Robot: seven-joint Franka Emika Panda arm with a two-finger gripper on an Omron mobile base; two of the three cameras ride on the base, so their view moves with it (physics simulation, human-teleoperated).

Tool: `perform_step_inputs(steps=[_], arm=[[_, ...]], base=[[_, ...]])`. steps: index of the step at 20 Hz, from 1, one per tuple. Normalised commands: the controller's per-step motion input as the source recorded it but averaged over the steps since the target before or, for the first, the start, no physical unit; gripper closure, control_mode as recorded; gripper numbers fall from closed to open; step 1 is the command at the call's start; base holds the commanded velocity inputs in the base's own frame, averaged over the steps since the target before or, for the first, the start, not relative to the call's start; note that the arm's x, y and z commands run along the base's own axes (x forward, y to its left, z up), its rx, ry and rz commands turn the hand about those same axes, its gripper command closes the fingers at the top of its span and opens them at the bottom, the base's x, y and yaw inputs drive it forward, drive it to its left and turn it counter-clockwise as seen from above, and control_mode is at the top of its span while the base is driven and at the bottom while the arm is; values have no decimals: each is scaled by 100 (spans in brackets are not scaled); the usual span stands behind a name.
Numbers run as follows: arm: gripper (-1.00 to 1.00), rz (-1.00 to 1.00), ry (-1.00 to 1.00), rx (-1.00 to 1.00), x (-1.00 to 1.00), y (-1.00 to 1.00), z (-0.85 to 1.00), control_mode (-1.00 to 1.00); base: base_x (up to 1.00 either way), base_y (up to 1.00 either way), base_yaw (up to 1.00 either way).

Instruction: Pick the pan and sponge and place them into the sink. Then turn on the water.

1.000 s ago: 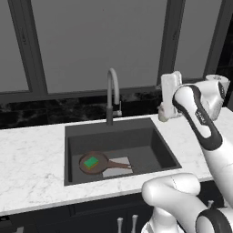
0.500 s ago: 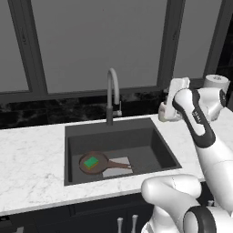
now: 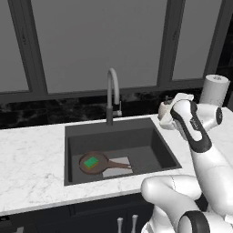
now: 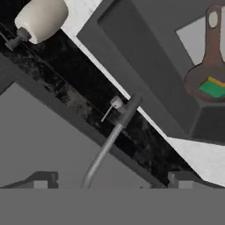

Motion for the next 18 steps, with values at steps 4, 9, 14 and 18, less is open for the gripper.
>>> perform_step_inputs(steps=[4, 9, 14, 18], arm=[[-100, 0, 23, 57, 36, -29, -43, -100], [-100, -3, 15, 51, 49, -16, -34, -100], [-100, -8, 8, 41, 59, -1, -41, -100], [-100, -4, 7, 27, 69, 5, -32, -100]], base=[[0, 0, 0], [0, 0, 0], [0, 0, 0], [0, 0, 0]])
